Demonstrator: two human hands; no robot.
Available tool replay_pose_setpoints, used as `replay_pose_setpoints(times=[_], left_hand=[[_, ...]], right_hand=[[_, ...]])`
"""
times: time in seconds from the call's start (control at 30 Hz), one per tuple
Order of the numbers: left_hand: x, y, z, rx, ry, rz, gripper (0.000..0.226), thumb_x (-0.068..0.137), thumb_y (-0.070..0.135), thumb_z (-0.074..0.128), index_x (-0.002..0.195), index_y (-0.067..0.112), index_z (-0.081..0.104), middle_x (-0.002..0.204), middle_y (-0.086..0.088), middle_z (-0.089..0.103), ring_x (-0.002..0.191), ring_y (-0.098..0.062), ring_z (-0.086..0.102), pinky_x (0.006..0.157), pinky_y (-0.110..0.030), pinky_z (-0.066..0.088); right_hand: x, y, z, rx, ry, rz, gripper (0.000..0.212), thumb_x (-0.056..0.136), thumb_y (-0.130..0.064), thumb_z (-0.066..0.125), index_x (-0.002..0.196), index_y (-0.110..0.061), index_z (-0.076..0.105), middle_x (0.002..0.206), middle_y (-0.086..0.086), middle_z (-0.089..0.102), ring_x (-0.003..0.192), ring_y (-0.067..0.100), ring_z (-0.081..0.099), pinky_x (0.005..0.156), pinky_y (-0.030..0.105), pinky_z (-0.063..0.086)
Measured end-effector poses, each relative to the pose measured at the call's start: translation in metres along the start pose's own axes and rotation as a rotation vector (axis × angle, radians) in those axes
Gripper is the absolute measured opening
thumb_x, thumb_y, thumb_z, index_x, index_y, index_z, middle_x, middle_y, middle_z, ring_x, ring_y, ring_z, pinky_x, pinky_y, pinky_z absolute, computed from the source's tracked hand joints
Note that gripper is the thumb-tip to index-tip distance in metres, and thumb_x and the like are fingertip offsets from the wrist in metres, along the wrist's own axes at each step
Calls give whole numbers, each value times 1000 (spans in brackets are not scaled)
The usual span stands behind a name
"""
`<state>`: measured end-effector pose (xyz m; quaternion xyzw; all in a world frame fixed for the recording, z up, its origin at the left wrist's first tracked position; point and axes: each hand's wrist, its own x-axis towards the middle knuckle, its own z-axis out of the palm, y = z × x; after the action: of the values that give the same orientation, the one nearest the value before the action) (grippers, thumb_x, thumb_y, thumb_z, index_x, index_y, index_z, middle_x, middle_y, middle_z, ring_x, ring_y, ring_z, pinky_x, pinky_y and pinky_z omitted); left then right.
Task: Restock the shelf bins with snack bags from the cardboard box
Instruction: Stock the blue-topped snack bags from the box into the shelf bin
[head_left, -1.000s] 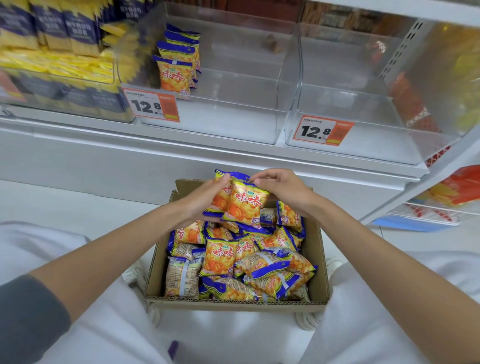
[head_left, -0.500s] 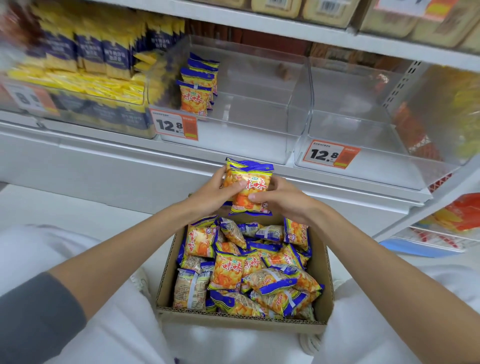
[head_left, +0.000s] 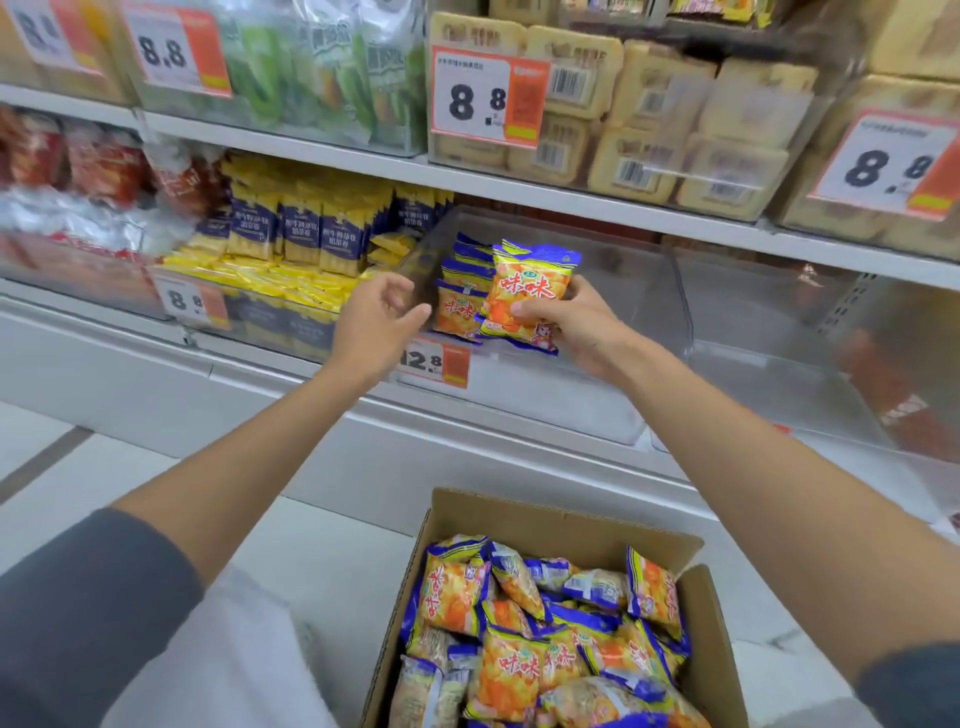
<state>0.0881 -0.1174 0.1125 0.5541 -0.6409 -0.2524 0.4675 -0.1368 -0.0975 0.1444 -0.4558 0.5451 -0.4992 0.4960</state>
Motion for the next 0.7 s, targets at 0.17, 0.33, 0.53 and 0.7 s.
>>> replay_pose_setpoints(times=[0.17, 0.33, 0.53, 0.7], left_hand=[[35, -29, 7, 32, 82, -7, 15, 89, 19, 67, 100, 22, 57, 78, 9, 50, 66, -11, 50, 66, -30, 44], [42, -48, 14, 54, 132, 45, 20, 87, 10, 64, 95, 26, 55, 71, 8, 49, 57, -9, 49, 61, -30, 43], [39, -55, 15, 27, 120, 88, 20, 88, 7, 63, 95, 24, 55, 68, 8, 45, 57, -13, 46, 64, -36, 46], [37, -55, 14, 32, 105, 102, 19, 90, 8, 62, 96, 24, 54, 68, 7, 44, 59, -12, 45, 63, -36, 46]], right_hand=[[60, 25, 24, -183, -184, 91, 40, 75, 3, 77, 103, -17, 55, 103, 5, 67, 93, 17, 66, 82, 29, 55], [89, 58, 36, -501, -364, 80, 40, 82, -9, 75, 118, -14, 59, 106, -3, 69, 93, 7, 65, 81, 17, 53], [101, 55, 58, -395, -236, 162, 53, 74, 2, 79, 123, -2, 57, 114, 7, 68, 88, 14, 66, 64, 17, 53], [103, 47, 66, -356, -141, 297, 55, 71, -1, 81, 120, -4, 55, 115, 11, 67, 90, 19, 65, 63, 25, 50]])
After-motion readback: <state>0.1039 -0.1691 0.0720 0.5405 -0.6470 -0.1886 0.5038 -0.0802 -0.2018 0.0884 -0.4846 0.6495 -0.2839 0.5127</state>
